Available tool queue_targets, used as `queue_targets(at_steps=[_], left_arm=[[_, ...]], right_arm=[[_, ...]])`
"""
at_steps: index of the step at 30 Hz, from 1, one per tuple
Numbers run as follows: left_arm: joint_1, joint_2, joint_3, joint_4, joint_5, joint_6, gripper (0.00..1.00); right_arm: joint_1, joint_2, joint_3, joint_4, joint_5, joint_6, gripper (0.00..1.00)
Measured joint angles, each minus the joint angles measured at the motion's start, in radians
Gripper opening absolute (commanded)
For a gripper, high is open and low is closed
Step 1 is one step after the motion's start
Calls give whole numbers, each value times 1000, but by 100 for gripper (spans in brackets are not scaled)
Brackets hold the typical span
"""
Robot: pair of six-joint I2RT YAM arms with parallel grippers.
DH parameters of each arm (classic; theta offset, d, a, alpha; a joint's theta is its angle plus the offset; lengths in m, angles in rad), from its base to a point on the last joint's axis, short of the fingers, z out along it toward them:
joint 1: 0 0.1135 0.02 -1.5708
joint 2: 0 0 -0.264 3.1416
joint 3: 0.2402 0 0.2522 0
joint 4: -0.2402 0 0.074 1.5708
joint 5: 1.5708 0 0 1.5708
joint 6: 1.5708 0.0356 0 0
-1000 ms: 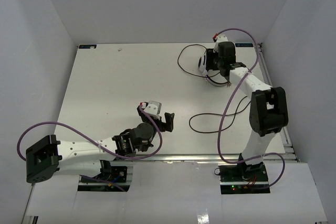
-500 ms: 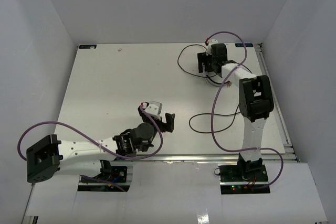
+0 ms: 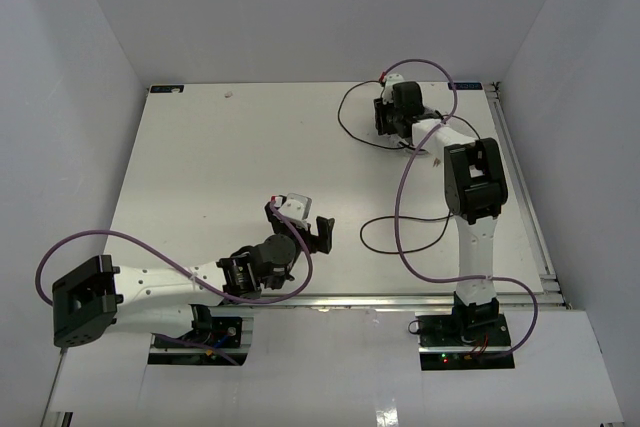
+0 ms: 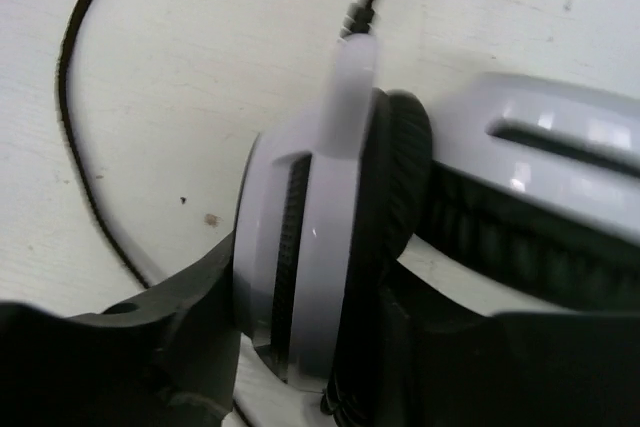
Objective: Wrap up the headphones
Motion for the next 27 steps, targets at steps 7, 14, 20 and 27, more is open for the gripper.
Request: queue_targets(at_steps=[7,14,20,27], left_arm=[[0,-39,-6,3,2,-1,95],[0,-125,-45,19,-12,0,95],[0,-208,-84,36,-15,0,95],[0,-211,-85,56,-16,2,95]], right_arm=[[27,-161,-239,103,-116,-18,8],[38,-631,-587,248,-361,54,8],[39,-933,-695,426,-535,140,8],[37,-984,-711,528,-679,284,8]])
